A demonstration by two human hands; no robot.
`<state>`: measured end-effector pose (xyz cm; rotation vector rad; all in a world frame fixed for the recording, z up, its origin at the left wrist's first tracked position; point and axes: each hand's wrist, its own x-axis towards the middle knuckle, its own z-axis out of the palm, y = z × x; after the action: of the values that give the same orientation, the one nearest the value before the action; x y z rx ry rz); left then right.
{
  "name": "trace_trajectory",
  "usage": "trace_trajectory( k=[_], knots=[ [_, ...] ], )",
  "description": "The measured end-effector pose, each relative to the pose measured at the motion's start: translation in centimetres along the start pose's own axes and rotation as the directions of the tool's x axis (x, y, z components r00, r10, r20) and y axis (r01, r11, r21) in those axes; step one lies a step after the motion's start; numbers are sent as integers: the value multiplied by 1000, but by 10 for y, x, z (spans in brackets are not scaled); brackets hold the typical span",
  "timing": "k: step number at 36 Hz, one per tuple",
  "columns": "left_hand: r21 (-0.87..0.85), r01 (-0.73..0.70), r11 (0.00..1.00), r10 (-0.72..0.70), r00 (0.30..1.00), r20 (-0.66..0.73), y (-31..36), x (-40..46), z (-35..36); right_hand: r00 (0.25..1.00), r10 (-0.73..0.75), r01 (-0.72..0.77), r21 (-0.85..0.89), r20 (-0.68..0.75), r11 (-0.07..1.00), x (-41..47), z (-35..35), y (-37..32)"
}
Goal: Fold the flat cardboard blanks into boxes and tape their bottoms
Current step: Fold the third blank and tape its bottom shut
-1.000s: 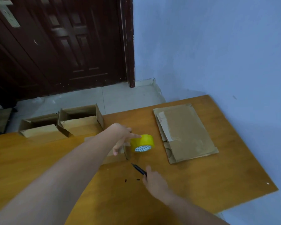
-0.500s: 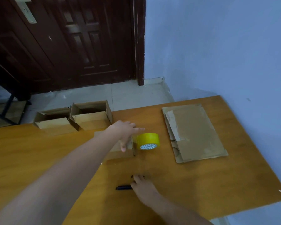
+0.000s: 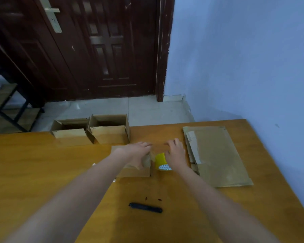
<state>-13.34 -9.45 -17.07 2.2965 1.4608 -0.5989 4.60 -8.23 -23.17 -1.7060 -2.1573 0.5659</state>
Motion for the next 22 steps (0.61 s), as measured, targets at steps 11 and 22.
trace_trajectory(
  k=[11, 22],
  knots=[
    [-42, -10, 999, 9, 1000, -17, -3, 0, 5, 752, 3, -15, 12, 659, 1000, 56, 21, -4],
    [59, -38, 998, 39, 999, -19, 4, -1, -3, 779, 78, 13, -140, 622, 990, 48, 15, -13]
  ],
)
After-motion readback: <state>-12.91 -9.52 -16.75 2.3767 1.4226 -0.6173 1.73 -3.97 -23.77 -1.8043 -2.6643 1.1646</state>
